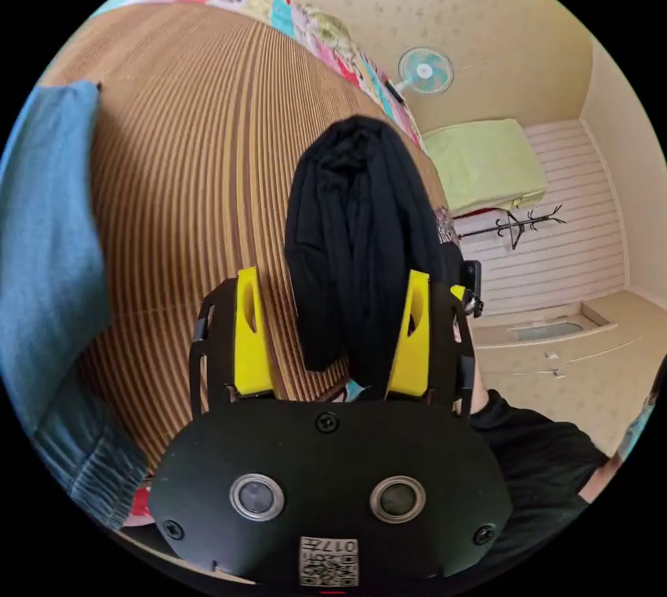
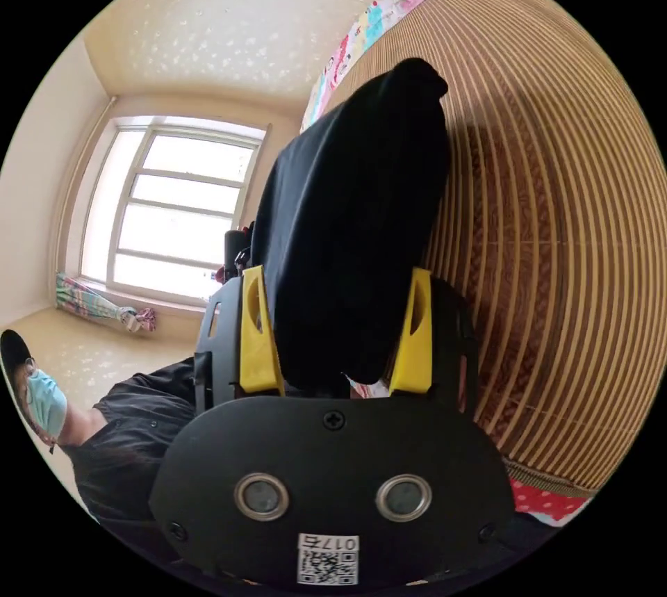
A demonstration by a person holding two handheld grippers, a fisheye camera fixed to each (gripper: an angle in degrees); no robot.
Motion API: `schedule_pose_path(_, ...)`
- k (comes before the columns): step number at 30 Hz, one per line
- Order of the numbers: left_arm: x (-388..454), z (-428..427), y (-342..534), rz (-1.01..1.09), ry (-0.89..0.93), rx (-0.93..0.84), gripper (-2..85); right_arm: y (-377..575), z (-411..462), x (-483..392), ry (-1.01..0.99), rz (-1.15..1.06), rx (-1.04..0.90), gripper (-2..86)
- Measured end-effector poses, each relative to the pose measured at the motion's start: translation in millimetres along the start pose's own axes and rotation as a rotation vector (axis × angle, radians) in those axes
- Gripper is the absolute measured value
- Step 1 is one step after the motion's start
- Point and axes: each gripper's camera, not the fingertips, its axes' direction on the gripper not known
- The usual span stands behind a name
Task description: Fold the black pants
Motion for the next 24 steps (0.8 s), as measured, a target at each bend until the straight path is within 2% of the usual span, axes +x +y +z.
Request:
schedule_pose_path(2, -6, 16, 8, -0.019, 0.113, -0.040, 22.7, 14, 9, -15, 0.066, -0.034, 0.037, 25.1)
schedule_pose_path(3, -8, 18, 19, -0.039, 0.134, -0.016, 21.9, 24, 13, -23, 0.092, -0.051, 0.018, 24.6)
schedule_pose_path(8, 10, 34, 70, -0.049, 0.188, -0.115, 17.2, 73, 5, -35, 0.058, -0.080, -0.077, 18.6)
schedule_pose_path(11, 38, 59, 95, -0.032, 0.209, -0.209, 15.6, 103, -26, -30, -0.014, -0.064, -0.004, 14.3)
schedule_pose_path(14, 70, 95, 98, -0.007, 0.312, -0.283, 14.8, 122, -75, -26, -0.045, -0.089, 0.093, 12.2)
schedule_pose_path(20, 188, 177, 32, 0.215, 0.362, -0.326, 14.4, 134, -214, -44, 0.231, -0.174, 0.345, 11.0)
schedule_pose_path(24, 317, 254, -41, 0.455, 0.435, -0.374, 14.7, 109, -346, -57, 0.451, -0.146, 0.475, 12.0)
